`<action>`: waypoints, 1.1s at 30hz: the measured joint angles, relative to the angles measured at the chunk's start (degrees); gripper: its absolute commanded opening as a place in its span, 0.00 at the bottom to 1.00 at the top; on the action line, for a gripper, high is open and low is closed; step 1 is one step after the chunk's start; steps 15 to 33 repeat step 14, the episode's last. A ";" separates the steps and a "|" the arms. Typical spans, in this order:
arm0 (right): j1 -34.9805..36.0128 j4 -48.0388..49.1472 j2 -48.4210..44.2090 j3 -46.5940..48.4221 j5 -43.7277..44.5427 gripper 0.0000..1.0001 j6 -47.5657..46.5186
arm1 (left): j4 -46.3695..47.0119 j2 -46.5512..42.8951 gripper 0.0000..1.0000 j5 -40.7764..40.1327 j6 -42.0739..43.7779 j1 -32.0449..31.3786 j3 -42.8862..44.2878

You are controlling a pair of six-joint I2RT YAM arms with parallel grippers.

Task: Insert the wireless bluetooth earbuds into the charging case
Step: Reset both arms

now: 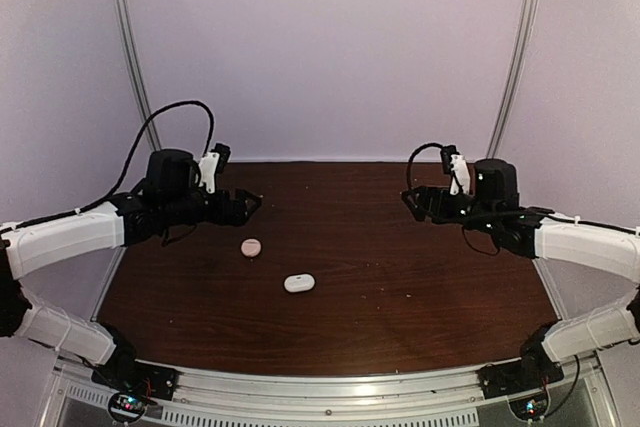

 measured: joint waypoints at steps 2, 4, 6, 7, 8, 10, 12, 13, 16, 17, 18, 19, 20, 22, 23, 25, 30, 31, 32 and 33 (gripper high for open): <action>-0.39 0.13 -4.68 -3.32 3.06 1.00 0.70 | 2.12 0.22 0.98 1.27 -1.90 0.81 -2.62; -0.55 0.09 -7.98 -5.57 5.57 1.00 1.05 | 3.96 0.70 0.98 1.88 -3.32 1.07 -5.07; -0.68 0.37 -10.49 -7.54 7.48 1.00 1.51 | 5.57 1.75 0.98 2.25 -4.66 1.18 -7.41; -0.70 0.72 -11.56 -8.81 8.20 1.00 1.77 | 6.45 2.47 0.98 2.62 -5.25 1.18 -8.50; -0.70 1.07 -12.22 -9.88 8.72 1.00 1.88 | 7.45 3.23 0.98 2.97 -5.81 1.18 -9.60; -0.72 1.68 -12.92 -12.22 9.44 1.00 2.05 | 8.79 4.42 0.98 3.30 -6.71 1.18 -11.34; -0.72 2.10 -12.90 -14.08 9.90 1.00 2.12 | 9.31 5.20 0.98 3.30 -7.52 1.18 -12.85; -0.72 2.34 -12.83 -14.88 10.16 1.00 2.12 | 9.55 5.33 0.98 3.30 -7.78 1.18 -13.38; -0.74 2.51 -12.72 -15.56 10.29 1.00 2.12 | 9.81 5.33 0.98 3.30 -7.98 1.18 -13.70; -0.74 2.51 -12.72 -15.56 10.29 1.00 2.12 | 9.81 5.33 0.98 3.30 -7.98 1.18 -13.70; -0.74 2.51 -12.72 -15.56 10.29 1.00 2.12 | 9.81 5.33 0.98 3.30 -7.98 1.18 -13.70; -0.74 2.51 -12.72 -15.56 10.29 1.00 2.12 | 9.81 5.33 0.98 3.30 -7.98 1.18 -13.70; -0.74 2.51 -12.72 -15.56 10.29 1.00 2.12 | 9.81 5.33 0.98 3.30 -7.98 1.18 -13.70; -0.74 2.51 -12.72 -15.56 10.29 1.00 2.12 | 9.81 5.33 0.98 3.30 -7.98 1.18 -13.70; -0.74 2.51 -12.72 -15.56 10.29 1.00 2.12 | 9.81 5.33 0.98 3.30 -7.98 1.18 -13.70; -0.74 2.51 -12.72 -15.56 10.29 1.00 2.12 | 9.81 5.33 0.98 3.30 -7.98 1.18 -13.70; -0.74 2.51 -12.72 -15.56 10.29 1.00 2.12 | 9.81 5.33 0.98 3.30 -7.98 1.18 -13.70; -0.74 2.51 -12.72 -15.56 10.29 1.00 2.12 | 9.81 5.33 0.98 3.30 -7.98 1.18 -13.70; -0.74 2.51 -12.72 -15.56 10.29 1.00 2.12 | 9.81 5.33 0.98 3.30 -7.98 1.18 -13.70; -0.74 2.51 -12.72 -15.56 10.29 1.00 2.12 | 9.81 5.33 0.98 3.30 -7.98 1.18 -13.70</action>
